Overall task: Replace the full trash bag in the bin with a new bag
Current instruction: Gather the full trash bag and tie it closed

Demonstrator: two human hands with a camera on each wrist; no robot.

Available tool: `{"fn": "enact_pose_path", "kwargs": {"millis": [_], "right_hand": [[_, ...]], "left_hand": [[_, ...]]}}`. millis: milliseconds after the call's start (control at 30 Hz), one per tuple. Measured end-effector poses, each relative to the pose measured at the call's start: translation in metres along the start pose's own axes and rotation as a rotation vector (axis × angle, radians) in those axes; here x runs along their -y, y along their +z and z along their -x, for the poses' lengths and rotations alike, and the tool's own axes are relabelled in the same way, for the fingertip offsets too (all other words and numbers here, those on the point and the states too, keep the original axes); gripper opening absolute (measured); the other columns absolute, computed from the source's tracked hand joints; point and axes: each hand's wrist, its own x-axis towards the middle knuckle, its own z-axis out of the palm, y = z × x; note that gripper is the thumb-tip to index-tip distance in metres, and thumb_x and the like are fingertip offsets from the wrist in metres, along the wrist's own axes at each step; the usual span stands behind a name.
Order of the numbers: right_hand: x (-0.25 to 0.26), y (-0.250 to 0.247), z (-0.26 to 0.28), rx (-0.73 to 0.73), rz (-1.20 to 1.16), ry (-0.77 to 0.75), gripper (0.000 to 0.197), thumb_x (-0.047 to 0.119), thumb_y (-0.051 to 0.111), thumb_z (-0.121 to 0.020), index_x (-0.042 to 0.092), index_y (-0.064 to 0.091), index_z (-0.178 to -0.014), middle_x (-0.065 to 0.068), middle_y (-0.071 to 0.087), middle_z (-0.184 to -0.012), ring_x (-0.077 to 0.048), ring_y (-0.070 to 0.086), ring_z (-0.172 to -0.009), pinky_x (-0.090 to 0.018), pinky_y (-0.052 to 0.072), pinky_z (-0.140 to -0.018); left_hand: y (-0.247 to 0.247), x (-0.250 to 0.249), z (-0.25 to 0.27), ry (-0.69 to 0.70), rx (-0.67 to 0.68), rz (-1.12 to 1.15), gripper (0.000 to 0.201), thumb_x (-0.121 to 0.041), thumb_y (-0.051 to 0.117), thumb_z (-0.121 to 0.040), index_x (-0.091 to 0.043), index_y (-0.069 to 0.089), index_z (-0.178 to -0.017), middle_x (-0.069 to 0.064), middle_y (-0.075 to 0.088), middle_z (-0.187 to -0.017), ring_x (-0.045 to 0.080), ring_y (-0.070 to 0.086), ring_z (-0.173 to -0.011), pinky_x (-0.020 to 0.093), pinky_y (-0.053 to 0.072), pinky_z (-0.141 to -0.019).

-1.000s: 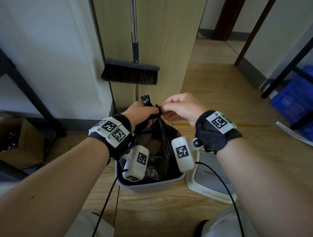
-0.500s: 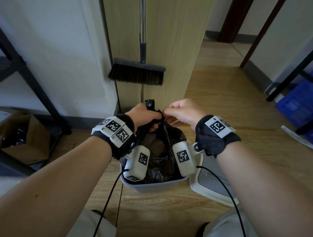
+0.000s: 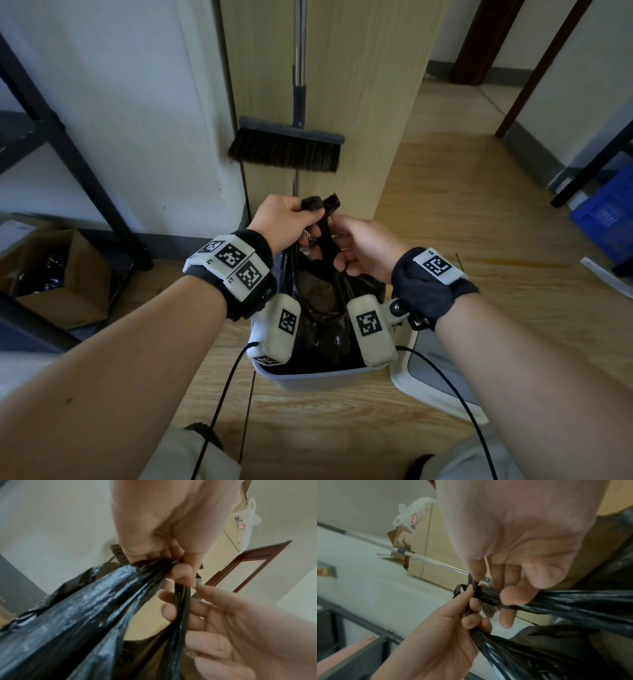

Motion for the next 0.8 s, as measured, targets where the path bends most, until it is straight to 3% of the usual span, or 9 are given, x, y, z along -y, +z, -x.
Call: {"fn": "enact_pose_path", "kwargs": {"millis": [133,233,300,400,500,633,733,800], "right_hand": [[0.004,0.005,0.003,0.058,0.24,-0.032,0.01,0.024,0.063,-0.086,0.016,0.066,-0.081,0.0,0.06,-0.065,-0.009,0.045,-0.047,-0.016,0.031,-0.038],[0.005,0.008,0.003,0.015,0.318,-0.074,0.007,0.012,0.068,-0.082,0.015,0.062,-0.08,0.002,0.053,-0.057,-0.006,0.043,-0.041,-0.015,0.029,-0.036],[0.006,0.008,0.001,-0.08,0.319,-0.079,0.01,0.005,0.066,-0.08,0.013,0.061,-0.083,0.001,0.052,-0.056,-0.004,0.042,-0.037,-0.015,0.03,-0.034],[0.006,0.005,0.0,-0.224,0.28,-0.104,0.02,-0.004,0.061,-0.077,0.016,0.057,-0.073,-0.003,0.056,-0.057,-0.011,0.049,-0.043,-0.017,0.038,-0.036],[0.005,0.004,-0.001,-0.241,0.189,-0.124,0.028,-0.01,0.06,-0.077,0.014,0.05,-0.067,-0.006,0.057,-0.059,-0.017,0.057,-0.048,-0.021,0.048,-0.041],[0.003,0.0,0.001,-0.175,0.17,-0.152,0.032,-0.018,0.055,-0.078,0.01,0.054,-0.062,-0.008,0.06,-0.065,-0.018,0.063,-0.057,-0.02,0.055,-0.051],[0.002,-0.002,0.003,-0.151,0.189,-0.131,0.029,-0.013,0.055,-0.08,0.01,0.067,-0.066,-0.007,0.065,-0.072,-0.015,0.064,-0.066,-0.021,0.057,-0.062],[0.004,-0.002,0.003,-0.159,0.178,-0.108,0.019,0.0,0.058,-0.084,0.012,0.07,-0.074,-0.006,0.068,-0.08,-0.016,0.065,-0.071,-0.025,0.058,-0.067]], "left_hand": [[-0.007,0.008,-0.007,0.045,-0.071,-0.126,0.011,-0.015,0.066,-0.083,-0.015,0.069,-0.073,0.0,0.062,-0.059,0.012,0.055,-0.053,0.026,0.052,-0.061],[-0.008,0.011,-0.009,0.082,-0.047,-0.237,0.011,-0.012,0.064,-0.081,-0.019,0.073,-0.08,0.003,0.069,-0.068,0.014,0.061,-0.062,0.03,0.056,-0.067],[-0.008,0.009,-0.007,0.088,0.009,-0.34,0.012,-0.014,0.063,-0.082,-0.014,0.074,-0.085,0.003,0.067,-0.068,0.015,0.058,-0.061,0.029,0.054,-0.065],[-0.006,0.004,-0.004,0.022,0.119,-0.416,0.017,-0.017,0.058,-0.085,-0.005,0.07,-0.081,0.002,0.053,-0.057,0.013,0.048,-0.048,0.02,0.043,-0.047],[-0.004,0.0,-0.004,-0.11,0.183,-0.296,0.021,-0.013,0.051,-0.088,-0.002,0.059,-0.073,0.004,0.046,-0.054,0.01,0.042,-0.033,0.017,0.037,-0.036],[-0.006,0.001,-0.004,-0.211,0.183,-0.015,0.02,-0.013,0.05,-0.088,-0.002,0.056,-0.072,0.007,0.049,-0.056,0.015,0.043,-0.044,0.023,0.039,-0.043],[-0.01,0.004,-0.003,-0.224,0.182,0.067,0.02,-0.014,0.052,-0.089,-0.004,0.058,-0.073,0.006,0.051,-0.059,0.014,0.046,-0.046,0.023,0.041,-0.045],[-0.011,0.005,-0.003,-0.231,0.194,0.096,0.019,-0.013,0.053,-0.09,-0.004,0.06,-0.074,0.006,0.053,-0.059,0.012,0.049,-0.044,0.021,0.043,-0.045]]}}
